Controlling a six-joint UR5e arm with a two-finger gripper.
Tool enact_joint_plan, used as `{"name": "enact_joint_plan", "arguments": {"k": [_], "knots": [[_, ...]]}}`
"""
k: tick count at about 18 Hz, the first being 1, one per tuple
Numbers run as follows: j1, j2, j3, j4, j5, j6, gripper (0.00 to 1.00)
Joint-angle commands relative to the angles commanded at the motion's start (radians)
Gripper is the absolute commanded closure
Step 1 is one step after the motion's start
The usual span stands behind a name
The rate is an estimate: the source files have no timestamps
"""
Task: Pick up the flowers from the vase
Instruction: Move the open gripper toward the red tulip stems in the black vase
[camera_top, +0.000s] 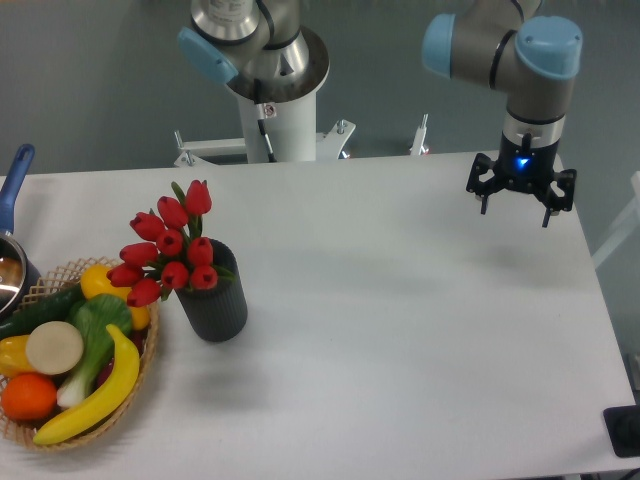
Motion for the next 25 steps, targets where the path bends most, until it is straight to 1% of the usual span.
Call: {"name": "enact_joint_plan", "arguments": {"k": [5,7,8,10,13,14,16,18,20,23,24,25], "knots": [[0.0,0.002,-0.003,0.008,-0.012,-0.002,0.0],[0.002,0.003,-0.018,0.009,-0.056,-0.005,0.0],[0.0,0.003,-0.032,0.011,-0.102,-0.003,0.0],[-0.005,0.024,-0.073,0.014,-0.194,-0.011,0.0],[-0.006,0.087,-0.097,0.012,-0.312,-0.012,0.0],[-0.014,0.115,-0.11,0.011,-0.369,-0.014,0.0],[-0.029,0.147,-0.133,0.008,-0.48,-0.021,0.0],[-0.066,0.149,-0.138,0.008,-0.602,-0.086,0.0],[-0.098,0.15,-0.146,0.009,-0.681,-0.142,0.0],[-0.205,0.135,-0.156,0.009,-0.762,-0.155,0.0],[-0.221,0.133,-0.158,0.009,-0.806,-0.155,0.0],[-0.228,0.132,-0.175,0.009,-0.846,-0.15,0.0]]}}
